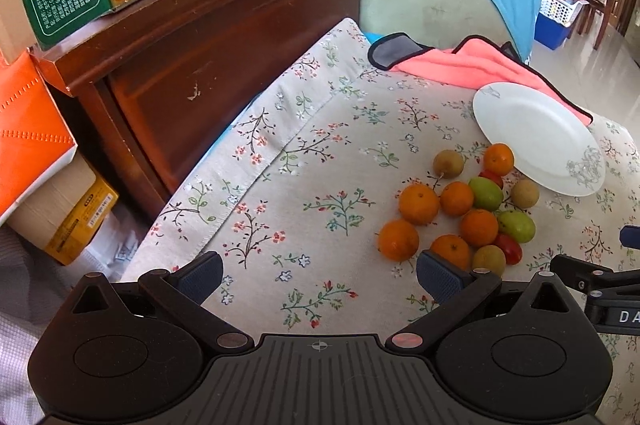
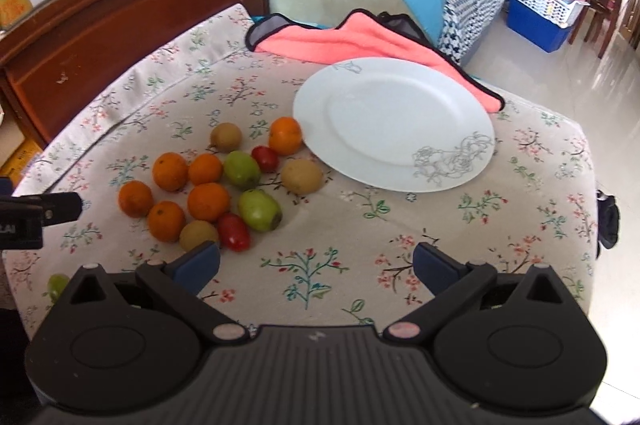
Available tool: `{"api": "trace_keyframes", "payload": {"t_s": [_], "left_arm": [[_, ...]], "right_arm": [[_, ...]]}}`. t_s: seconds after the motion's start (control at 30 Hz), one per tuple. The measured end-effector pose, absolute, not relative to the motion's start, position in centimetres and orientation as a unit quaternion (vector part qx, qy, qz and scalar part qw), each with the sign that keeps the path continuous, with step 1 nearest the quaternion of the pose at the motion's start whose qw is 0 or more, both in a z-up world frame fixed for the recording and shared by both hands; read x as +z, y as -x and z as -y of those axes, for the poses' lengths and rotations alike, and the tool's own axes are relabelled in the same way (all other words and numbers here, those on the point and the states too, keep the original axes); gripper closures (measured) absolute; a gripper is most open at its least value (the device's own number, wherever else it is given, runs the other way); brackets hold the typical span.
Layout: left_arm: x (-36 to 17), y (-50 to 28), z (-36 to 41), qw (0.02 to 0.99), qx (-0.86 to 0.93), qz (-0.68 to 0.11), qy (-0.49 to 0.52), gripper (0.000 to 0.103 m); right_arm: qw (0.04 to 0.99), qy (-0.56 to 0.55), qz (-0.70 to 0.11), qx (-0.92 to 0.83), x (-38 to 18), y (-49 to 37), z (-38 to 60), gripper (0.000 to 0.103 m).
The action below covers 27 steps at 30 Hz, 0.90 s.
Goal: Organize fruits
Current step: 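Grasp a green mango with the left tool while the right tool grasps a brown kiwi fruit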
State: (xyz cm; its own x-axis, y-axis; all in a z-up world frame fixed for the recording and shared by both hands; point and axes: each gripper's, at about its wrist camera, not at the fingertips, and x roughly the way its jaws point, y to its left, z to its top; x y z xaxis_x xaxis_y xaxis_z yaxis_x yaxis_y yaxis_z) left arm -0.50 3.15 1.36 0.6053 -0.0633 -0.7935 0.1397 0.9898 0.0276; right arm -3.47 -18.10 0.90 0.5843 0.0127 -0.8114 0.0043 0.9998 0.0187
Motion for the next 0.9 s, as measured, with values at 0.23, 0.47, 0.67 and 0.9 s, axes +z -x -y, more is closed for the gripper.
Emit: {"api": "trace_keyframes", "payload": {"t_s": [0.23, 0.47, 0.67, 0.9], "left_arm": [[0.7, 0.4, -3.2, 0.892, -0.078, -0.445, -0.025, 0.004], [1.1, -0.1, -1.1, 0.888, -0.119, -0.431, -0.104, 0.004], [1.7, -1.3, -2.0, 0.885, -0.122, -0.437, -0.106, 0.004], [1.7, 0.1, -4.5, 0.874, -0.155, -0.45, -0.1, 0.004]], "right_arm": [[0.895, -0.027, -0.444, 0.029, 0.9, 3.7, 18.1, 0.013], [0.883, -0.085, -0.46, 0.036, 0.4, 3.3, 19.5, 0.017], [0.886, -0.068, -0.458, 0.035, 0.5, 2.7, 20.1, 0.017], [0.876, -0.073, -0.468, 0.093, 0.2, 3.5, 19.4, 0.021]]}}
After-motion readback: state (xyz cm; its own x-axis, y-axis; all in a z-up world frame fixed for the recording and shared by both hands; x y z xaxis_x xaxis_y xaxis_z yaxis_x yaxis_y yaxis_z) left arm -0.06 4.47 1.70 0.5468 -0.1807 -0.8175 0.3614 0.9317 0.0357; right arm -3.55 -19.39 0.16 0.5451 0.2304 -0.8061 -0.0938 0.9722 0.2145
